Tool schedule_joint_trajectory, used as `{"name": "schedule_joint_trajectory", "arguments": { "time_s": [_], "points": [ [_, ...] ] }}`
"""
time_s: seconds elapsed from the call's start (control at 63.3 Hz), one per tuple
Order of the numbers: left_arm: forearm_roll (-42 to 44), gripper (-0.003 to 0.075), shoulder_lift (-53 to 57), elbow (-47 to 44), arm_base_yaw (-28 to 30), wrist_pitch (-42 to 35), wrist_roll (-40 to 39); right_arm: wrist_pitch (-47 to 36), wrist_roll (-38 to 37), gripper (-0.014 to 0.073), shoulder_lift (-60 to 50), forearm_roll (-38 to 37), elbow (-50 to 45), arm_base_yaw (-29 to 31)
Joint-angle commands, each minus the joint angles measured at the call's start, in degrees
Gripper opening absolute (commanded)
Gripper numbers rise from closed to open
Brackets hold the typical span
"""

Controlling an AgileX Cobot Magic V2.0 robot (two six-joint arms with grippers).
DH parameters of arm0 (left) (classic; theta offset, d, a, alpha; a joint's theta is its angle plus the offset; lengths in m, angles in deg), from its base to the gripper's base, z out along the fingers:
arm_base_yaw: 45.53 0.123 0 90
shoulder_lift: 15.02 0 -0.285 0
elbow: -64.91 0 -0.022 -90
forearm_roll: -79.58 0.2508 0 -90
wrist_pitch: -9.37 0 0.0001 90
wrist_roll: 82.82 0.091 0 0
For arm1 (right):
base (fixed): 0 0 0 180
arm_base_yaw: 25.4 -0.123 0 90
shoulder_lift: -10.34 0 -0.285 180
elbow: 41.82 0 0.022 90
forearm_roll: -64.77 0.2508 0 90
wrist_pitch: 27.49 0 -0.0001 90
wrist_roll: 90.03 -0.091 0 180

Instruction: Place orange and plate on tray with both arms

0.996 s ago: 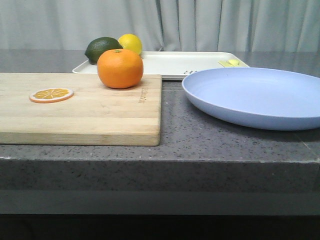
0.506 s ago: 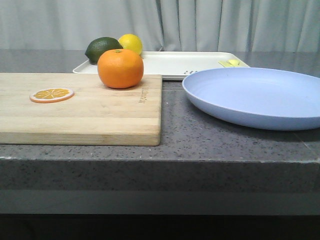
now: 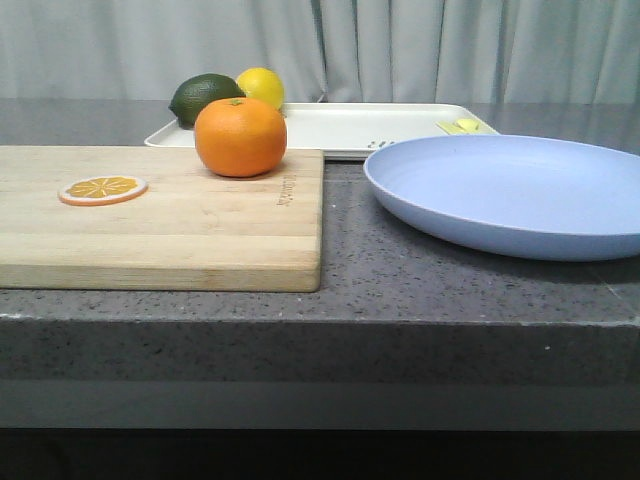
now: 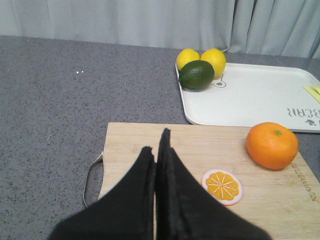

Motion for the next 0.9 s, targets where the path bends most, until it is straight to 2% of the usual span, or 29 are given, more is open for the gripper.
{"name": "schedule_joint_trajectory", "arguments": {
  "time_s": [0.0, 0.221, 0.3, 0.348, 0.442, 0.474, 0.49, 0.569, 0.616, 0.727, 0.885],
  "points": [
    [-0.58, -0.0020, -2.03, 1.92, 0.08, -4.13, 0.00, -4.18, 0.74, -0.0067, 2.57, -0.87, 2.07, 0.23],
    [-0.58, -0.0019, -6.29, 1.92, 0.08, -4.50, 0.00, -4.23, 0.74, -0.0060, 7.39, -0.87, 2.07, 0.23],
    [0.56, 0.0023, -7.64, 1.92, 0.08, -4.59, 0.00, -4.23, 0.74, 0.0009, 8.22, -0.87, 2.07, 0.23],
    [0.94, 0.0104, -8.42, 1.92, 0.08, -4.59, 0.00, -4.23, 0.74, 0.0098, 8.65, -0.87, 2.07, 0.23],
    [1.07, 0.0279, -9.35, 1.92, 0.08, -4.62, 0.00, -4.17, 0.74, 0.0344, 8.85, -0.87, 2.07, 0.23],
    [1.07, 0.0358, -9.68, 1.92, 0.08, -4.72, 0.00, -4.11, 0.74, 0.0428, 8.85, -0.87, 2.07, 0.23],
    [1.07, 0.0403, -10.03, 1.92, 0.08, -4.72, 0.00, -4.02, 0.74, 0.0457, 8.85, -0.87, 2.07, 0.23],
    [1.07, 0.0524, -10.94, 1.92, 0.08, -4.84, 0.00, -3.29, 0.74, 0.0571, 8.85, -0.82, 2.07, 0.23],
    [1.07, 0.0559, -11.80, 1.92, -0.04, -4.84, 0.00, -2.55, 0.74, 0.0588, 8.85, -0.76, 2.20, 0.15],
    [0.95, 0.0566, -14.56, 2.94, -2.36, -4.92, 0.00, 0.32, 0.74, 0.0580, 8.85, -0.56, 3.34, -0.42],
    [1.15, 0.0566, -20.56, 6.66, -11.22, -5.06, 3.23, 1.43, 3.07, 0.0580, 8.85, -0.56, 4.04, -2.62]
  ]
}}
